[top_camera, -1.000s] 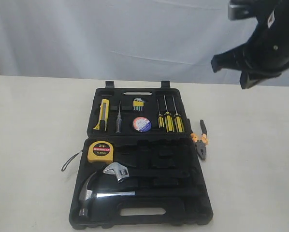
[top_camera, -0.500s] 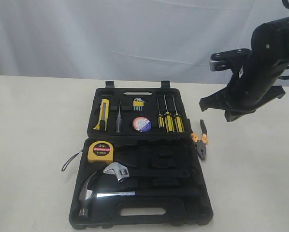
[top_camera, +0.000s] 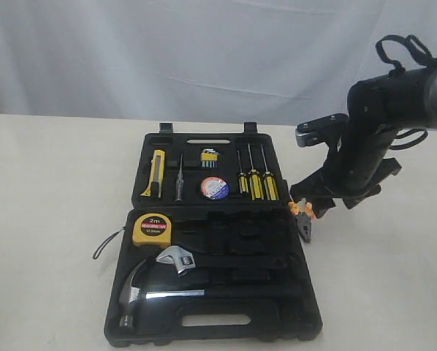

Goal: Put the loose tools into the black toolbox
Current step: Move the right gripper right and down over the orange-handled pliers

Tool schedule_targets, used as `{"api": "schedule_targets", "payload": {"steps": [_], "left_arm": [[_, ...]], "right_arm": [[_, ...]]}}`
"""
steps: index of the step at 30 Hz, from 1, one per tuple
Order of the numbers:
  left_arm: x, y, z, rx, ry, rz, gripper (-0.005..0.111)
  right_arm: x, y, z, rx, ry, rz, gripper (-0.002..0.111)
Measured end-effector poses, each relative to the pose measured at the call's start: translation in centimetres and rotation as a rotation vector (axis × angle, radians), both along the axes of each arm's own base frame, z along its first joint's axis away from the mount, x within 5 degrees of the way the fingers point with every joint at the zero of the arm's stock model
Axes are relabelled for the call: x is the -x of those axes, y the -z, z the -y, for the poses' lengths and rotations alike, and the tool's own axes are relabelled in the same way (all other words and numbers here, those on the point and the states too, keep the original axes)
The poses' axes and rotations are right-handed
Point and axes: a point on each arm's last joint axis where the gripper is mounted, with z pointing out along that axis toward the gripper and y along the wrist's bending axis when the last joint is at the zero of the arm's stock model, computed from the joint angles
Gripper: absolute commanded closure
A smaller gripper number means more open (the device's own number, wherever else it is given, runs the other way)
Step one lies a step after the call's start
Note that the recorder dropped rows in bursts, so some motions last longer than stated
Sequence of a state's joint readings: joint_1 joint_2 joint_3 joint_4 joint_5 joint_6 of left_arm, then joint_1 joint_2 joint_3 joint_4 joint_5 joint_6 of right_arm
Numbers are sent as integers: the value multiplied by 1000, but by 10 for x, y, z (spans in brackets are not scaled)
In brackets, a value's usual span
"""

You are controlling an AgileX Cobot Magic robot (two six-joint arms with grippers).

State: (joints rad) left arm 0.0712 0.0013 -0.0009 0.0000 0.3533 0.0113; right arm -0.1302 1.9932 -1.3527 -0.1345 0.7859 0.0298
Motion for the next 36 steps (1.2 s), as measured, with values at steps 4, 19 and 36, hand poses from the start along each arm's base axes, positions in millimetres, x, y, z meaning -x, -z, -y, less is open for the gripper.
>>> {"api": "schedule_targets", "payload": {"steps": [4,19,36], "left_arm": [[0,0,0,0,0,0,107],[0,0,0,0,0,0,107],[0,0,0,0,0,0,107]], "right_arm": [[-4,12,-5,-63,4,4,53],[-21,7,-1,-146,53,219,74],[-55,30,6,-120,54,320,109]]}}
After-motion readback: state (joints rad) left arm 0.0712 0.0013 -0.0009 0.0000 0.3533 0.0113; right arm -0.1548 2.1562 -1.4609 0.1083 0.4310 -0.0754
